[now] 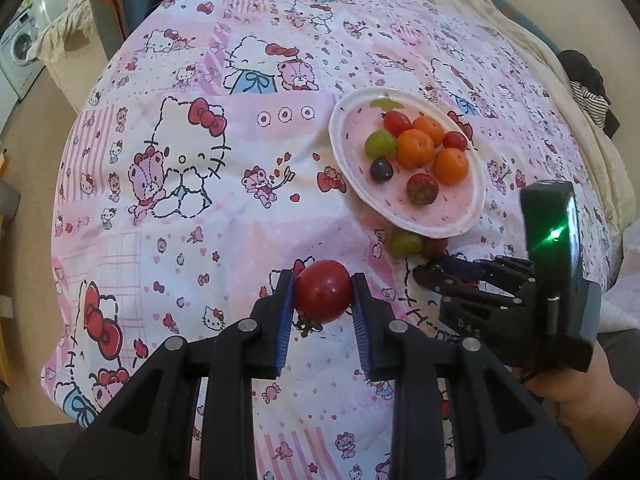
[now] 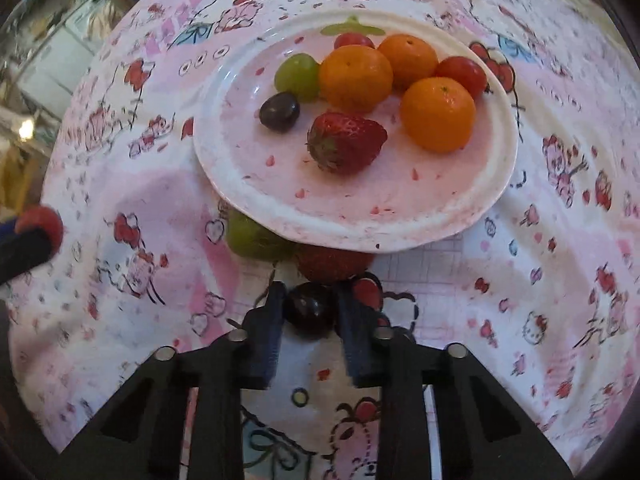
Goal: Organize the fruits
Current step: 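Grasp a red cherry tomato with the left tool while the right tool grasps a dark grape, then carry the tomato with the left tool over the plate while the right tool carries the dark grape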
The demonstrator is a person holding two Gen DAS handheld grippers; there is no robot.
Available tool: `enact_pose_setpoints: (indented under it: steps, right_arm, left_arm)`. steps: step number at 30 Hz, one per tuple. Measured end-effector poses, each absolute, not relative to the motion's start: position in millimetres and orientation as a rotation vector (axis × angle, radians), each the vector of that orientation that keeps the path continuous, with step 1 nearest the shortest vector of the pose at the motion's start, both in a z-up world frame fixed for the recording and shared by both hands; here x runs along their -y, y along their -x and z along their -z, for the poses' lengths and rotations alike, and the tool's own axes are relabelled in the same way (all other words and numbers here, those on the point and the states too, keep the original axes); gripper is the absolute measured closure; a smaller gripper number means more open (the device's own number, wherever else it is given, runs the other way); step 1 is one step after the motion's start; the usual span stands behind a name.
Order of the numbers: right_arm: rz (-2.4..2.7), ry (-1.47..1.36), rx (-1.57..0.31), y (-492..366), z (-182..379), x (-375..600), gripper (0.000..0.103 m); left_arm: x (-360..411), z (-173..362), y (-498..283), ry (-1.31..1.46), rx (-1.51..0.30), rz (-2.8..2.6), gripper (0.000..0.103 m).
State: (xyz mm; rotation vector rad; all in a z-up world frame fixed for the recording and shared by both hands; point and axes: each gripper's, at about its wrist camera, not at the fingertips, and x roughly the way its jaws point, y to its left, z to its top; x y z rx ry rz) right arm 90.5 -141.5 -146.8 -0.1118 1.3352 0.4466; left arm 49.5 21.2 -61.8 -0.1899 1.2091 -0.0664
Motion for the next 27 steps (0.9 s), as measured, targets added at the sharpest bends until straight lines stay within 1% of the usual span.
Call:
enact_pose_setpoints:
  steps: [4, 16, 27]
  right_arm:
    - [-0.454, 0.048, -1.348, -91.4, 143.5, 149.2, 0.078]
    - [-0.472, -0.022, -1.363, -78.1, 136.8, 162.2, 0.078]
    - [-0.460, -0.070, -1.299, -64.6, 103.1, 187.3, 0.078]
  left_arm:
    - [-18.7, 63.3, -50.2, 0.187, -1.208, 0.063, 0.079]
    - [-14.3, 54.2, -45.8, 0.154, -1.181, 0.055, 0.079]
    - [-13.4, 53.1, -44.7, 0.144, -1.179, 0.048, 0.079]
